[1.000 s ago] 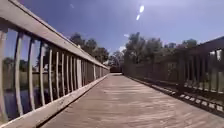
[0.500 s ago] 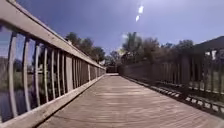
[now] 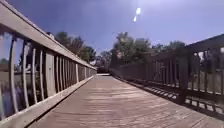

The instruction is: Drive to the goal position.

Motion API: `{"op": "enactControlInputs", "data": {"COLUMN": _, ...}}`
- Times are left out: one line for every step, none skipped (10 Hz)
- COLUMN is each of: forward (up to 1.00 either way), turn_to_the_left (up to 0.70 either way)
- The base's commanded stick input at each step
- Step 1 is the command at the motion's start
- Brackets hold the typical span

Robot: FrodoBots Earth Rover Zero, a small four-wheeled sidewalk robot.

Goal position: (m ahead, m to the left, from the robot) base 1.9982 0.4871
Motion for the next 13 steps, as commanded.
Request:
{"op": "enactControlInputs", "data": {"forward": 0.70, "turn_to_the_left": 0.00}}
{"op": "enactControlInputs", "data": {"forward": 0.70, "turn_to_the_left": 0.00}}
{"op": "enactControlInputs", "data": {"forward": 0.70, "turn_to_the_left": 0.00}}
{"op": "enactControlInputs", "data": {"forward": 0.70, "turn_to_the_left": 0.00}}
{"op": "enactControlInputs", "data": {"forward": 0.70, "turn_to_the_left": 0.00}}
{"op": "enactControlInputs", "data": {"forward": 0.70, "turn_to_the_left": 0.00}}
{"op": "enactControlInputs", "data": {"forward": 0.70, "turn_to_the_left": 0.00}}
{"op": "enactControlInputs", "data": {"forward": 0.70, "turn_to_the_left": 0.00}}
{"op": "enactControlInputs", "data": {"forward": 0.70, "turn_to_the_left": 0.00}}
{"op": "enactControlInputs", "data": {"forward": 0.70, "turn_to_the_left": -0.09}}
{"op": "enactControlInputs", "data": {"forward": 0.70, "turn_to_the_left": -0.35}}
{"op": "enactControlInputs", "data": {"forward": 0.70, "turn_to_the_left": -0.35}}
{"op": "enactControlInputs", "data": {"forward": 0.70, "turn_to_the_left": -0.35}}
